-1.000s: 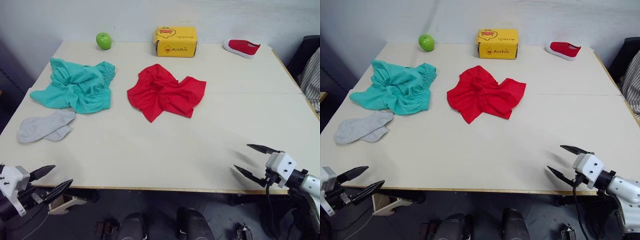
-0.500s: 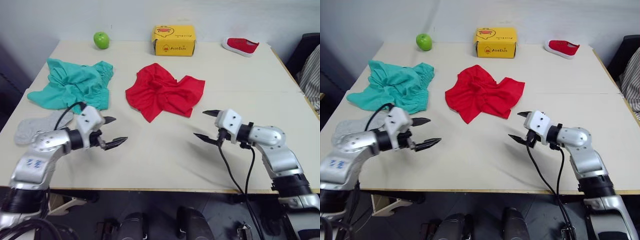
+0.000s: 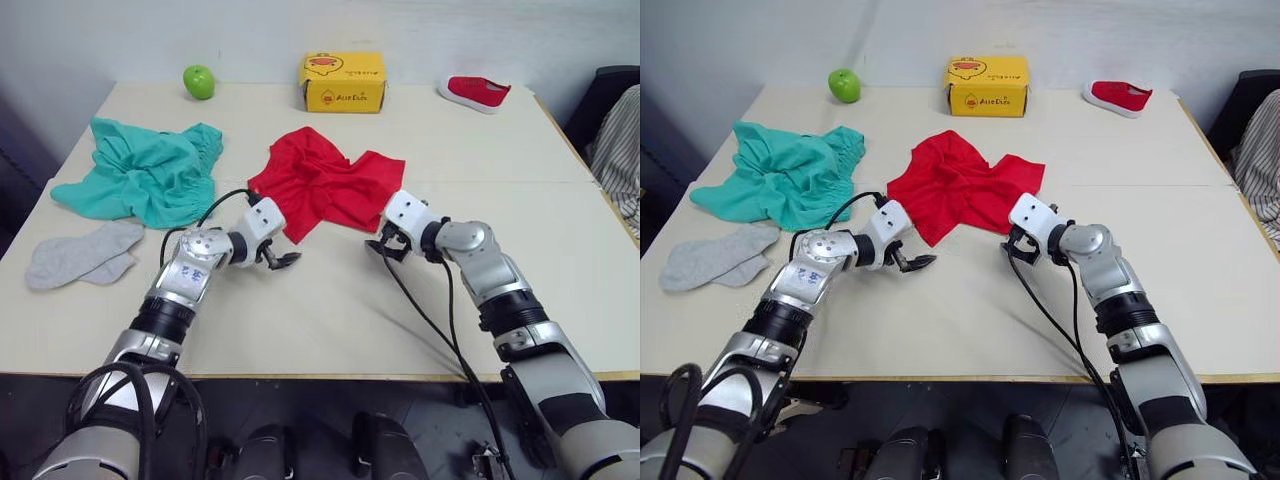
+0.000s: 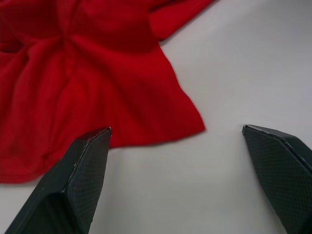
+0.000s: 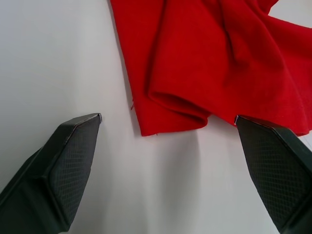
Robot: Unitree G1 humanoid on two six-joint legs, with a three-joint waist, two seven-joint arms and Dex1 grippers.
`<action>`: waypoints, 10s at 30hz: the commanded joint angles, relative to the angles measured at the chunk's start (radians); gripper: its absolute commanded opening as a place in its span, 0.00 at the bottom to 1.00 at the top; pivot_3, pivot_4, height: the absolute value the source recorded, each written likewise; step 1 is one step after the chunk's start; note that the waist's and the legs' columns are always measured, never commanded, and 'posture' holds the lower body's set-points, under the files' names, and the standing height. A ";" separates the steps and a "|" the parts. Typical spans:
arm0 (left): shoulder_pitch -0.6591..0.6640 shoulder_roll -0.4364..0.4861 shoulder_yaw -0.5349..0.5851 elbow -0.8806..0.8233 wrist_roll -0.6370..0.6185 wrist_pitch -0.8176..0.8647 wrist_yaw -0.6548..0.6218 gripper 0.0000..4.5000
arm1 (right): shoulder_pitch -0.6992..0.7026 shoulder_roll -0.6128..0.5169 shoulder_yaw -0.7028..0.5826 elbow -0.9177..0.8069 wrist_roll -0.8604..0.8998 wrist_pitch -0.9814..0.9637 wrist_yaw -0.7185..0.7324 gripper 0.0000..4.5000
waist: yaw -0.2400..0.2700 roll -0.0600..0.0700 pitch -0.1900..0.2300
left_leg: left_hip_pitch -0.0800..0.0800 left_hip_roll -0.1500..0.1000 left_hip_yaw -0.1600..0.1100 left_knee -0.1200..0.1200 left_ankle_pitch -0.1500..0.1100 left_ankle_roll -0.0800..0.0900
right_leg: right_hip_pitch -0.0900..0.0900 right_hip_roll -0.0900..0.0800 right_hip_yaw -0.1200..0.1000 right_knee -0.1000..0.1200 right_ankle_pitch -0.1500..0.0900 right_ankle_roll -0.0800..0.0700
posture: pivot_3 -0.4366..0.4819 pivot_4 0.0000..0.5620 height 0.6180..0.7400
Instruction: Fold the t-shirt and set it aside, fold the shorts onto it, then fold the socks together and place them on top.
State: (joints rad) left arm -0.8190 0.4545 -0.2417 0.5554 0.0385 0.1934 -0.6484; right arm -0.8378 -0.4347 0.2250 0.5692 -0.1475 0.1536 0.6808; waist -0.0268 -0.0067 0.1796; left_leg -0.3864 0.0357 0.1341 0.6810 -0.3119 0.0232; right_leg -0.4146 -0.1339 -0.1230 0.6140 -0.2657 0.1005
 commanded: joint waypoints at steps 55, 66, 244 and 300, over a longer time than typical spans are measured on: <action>-0.005 -0.032 0.111 0.298 0.093 -0.069 0.053 0.00 | -0.130 0.185 -0.021 0.247 -0.001 0.002 -0.062 0.01 | -0.042 -0.001 -0.006 | 0.016 0.010 0.011 -0.006 -0.006 -0.004 | -0.001 0.003 0.015 0.007 -0.002 -0.004 | 0.48 0.27 1.00; 0.105 0.020 0.162 0.054 0.005 -0.092 -0.073 0.00 | -0.073 0.079 -0.036 0.073 0.040 0.063 0.099 0.01 | -0.046 -0.001 -0.006 | 0.015 0.009 0.014 -0.014 -0.006 -0.005 | -0.006 0.003 0.015 0.004 -0.002 -0.004 | 0.48 0.27 1.00; -0.274 0.264 0.320 0.065 -0.186 -0.180 -0.091 0.00 | -0.326 -0.460 -0.207 0.276 0.207 -0.272 0.246 0.01 | 0.009 -0.005 0.003 | 0.007 0.023 0.036 -0.010 -0.002 -0.020 | -0.024 0.024 0.014 0.006 0.002 -0.026 | 0.48 0.27 1.00; 1.126 0.573 0.607 -1.150 -0.447 0.280 -0.388 0.00 | 1.060 -0.741 -0.448 -0.616 0.388 -0.147 0.528 0.01 | 0.003 -0.009 0.008 | 0.018 0.031 0.036 0.002 -0.018 -0.013 | -0.019 0.011 -0.010 0.007 0.003 -0.035 | 0.48 0.27 1.00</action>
State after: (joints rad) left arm 0.3289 1.0060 0.3539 -0.6179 -0.4029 0.4808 -1.0055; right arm 0.2242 -1.1775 -0.2029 -0.0475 0.2212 0.0008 1.1850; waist -0.0233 -0.0159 0.1879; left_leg -0.3679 0.0663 0.1703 0.6827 -0.3299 0.0103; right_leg -0.4332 -0.1228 -0.1329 0.6205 -0.2631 0.0659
